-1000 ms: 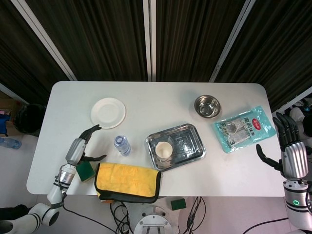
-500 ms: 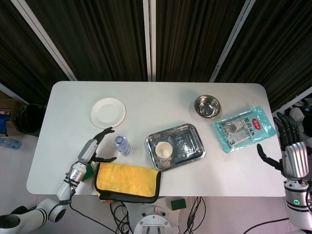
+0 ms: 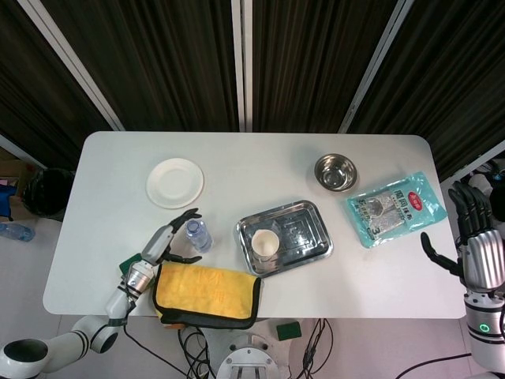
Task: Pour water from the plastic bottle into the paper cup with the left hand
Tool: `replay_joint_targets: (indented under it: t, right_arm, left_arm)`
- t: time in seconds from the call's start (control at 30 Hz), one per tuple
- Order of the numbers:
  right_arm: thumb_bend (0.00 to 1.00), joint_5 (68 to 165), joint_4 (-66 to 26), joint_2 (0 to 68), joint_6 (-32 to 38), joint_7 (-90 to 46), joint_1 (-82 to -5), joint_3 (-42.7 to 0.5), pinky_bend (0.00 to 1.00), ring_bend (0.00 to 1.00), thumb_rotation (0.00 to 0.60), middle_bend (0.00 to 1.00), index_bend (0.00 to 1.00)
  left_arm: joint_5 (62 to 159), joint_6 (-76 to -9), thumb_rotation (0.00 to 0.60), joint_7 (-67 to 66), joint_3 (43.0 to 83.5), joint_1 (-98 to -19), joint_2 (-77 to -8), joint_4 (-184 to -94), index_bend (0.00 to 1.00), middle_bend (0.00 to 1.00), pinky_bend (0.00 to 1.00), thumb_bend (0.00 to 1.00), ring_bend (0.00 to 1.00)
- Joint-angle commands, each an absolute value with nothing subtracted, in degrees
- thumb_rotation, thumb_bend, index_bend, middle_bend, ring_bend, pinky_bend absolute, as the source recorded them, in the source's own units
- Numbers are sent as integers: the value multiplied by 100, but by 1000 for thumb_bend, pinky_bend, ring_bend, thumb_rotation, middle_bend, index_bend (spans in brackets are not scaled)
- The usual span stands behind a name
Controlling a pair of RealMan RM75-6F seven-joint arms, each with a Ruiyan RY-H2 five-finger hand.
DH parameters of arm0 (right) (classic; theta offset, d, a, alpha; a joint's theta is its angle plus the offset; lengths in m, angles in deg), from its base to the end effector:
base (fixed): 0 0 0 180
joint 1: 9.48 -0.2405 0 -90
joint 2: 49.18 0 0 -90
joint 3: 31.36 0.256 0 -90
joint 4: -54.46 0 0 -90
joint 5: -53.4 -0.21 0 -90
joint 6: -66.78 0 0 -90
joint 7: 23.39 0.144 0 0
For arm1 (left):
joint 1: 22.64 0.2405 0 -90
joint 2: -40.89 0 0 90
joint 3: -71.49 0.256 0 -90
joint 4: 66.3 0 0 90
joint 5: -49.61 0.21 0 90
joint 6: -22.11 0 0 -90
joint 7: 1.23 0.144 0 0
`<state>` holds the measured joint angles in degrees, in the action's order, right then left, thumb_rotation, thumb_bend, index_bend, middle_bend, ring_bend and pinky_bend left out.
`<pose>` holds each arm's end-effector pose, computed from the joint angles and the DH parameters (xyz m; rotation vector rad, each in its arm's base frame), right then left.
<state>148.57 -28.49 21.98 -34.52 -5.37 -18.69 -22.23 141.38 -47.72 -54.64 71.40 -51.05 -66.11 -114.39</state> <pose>-0.2715 -0.2139 0.1774 1.2654 -0.7033 1.5076 -0.2438 0.2858 -0.0714 -1.5179 -1.6806 -1.5123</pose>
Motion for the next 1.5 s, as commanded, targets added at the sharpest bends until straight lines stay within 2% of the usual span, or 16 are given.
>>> replay_joint_targets:
  t: [0.03, 0.3, 0.73, 1.03, 1.5]
  right_arm:
    - [338, 14858, -2848, 2182, -3467, -518, -1854, -2226, 0, 0, 600, 0, 0]
    - [338, 14939, -2819, 2176, -3574, -582, -1820, -2233, 0, 0, 600, 0, 0]
    - [339, 14893, -2711, 2234, -3539, -615, -1822, -2224, 0, 0, 600, 0, 0]
    - [338, 14870, -2681, 2240, -3516, -591, -1823, -2222, 0, 0, 600, 0, 0]
    - [339, 14829, -2621, 2260, -3482, -547, -1820, -2222, 0, 0, 600, 0, 0]
  left_arm:
    - [14096, -4696, 569, -5560, 7136, -5146, -6673, -11360, 97, 193, 156, 69, 117]
    - [14049, -4702, 575, -6043, 7086, -5222, -6769, -11309, 193, 268, 184, 68, 159]
    - [13938, -4472, 600, -6470, 7035, -5376, -6767, -11386, 288, 306, 208, 68, 183]
    - [13871, -4359, 600, -6731, 6980, -5468, -6725, -11509, 349, 374, 279, 141, 251]
    - [13849, -4150, 600, -7052, 7028, -5564, -6601, -11663, 486, 444, 314, 275, 293]
